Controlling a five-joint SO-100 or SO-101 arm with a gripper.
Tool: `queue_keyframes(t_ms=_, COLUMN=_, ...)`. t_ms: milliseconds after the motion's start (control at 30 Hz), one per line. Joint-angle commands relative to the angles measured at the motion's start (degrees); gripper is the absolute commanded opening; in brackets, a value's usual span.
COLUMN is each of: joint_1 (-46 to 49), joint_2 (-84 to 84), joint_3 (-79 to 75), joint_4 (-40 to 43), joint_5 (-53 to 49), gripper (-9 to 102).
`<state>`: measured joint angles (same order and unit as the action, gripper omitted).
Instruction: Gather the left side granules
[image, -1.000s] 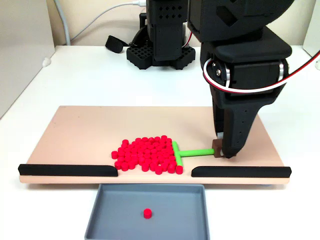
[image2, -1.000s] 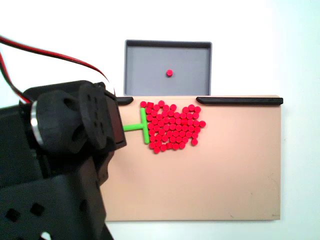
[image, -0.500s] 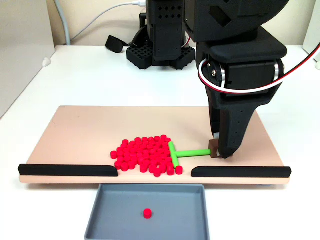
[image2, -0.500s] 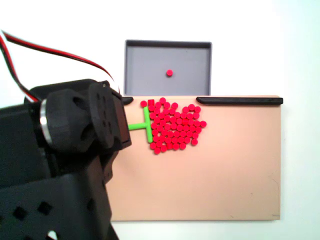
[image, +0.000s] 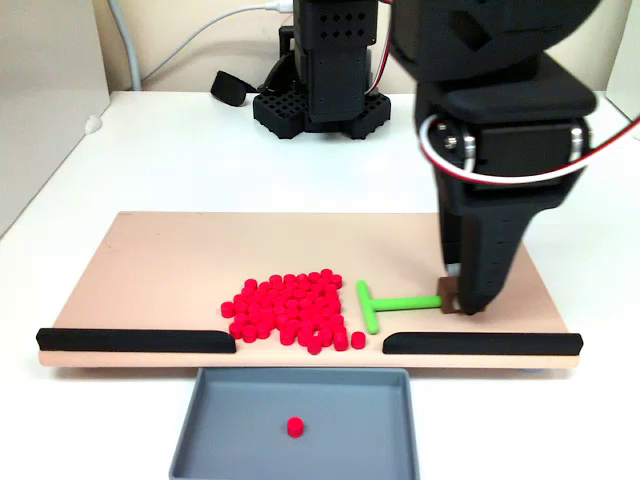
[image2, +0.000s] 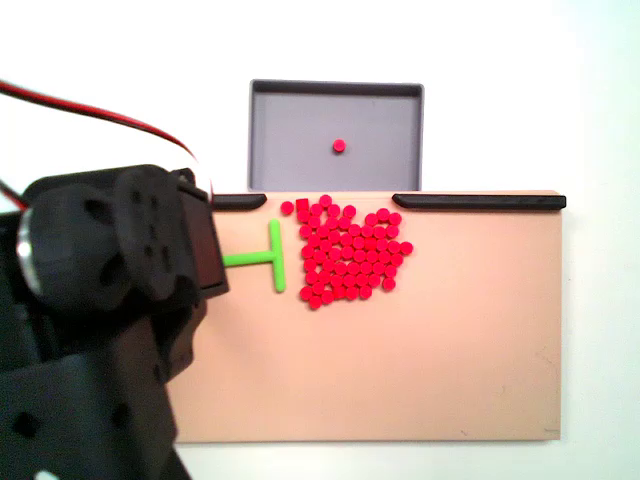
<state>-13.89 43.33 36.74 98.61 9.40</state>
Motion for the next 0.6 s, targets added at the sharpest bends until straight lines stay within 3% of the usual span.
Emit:
queue_keyframes(t_ms=0, joint_1=-2.02, joint_2=3.87, joint_3=-0.09, joint_4=0.0, joint_5=1.23, gripper=0)
queue_keyframes(t_ms=300, joint_1=-4.75, joint_2=10.2, joint_3=3.43, joint_4=0.09, joint_5=-1.76, gripper=0)
queue_keyframes(t_ms=567, joint_1=-4.92, joint_2=27.95, joint_3=21.27, joint_4=0.09, joint_5=-22.85, gripper=0)
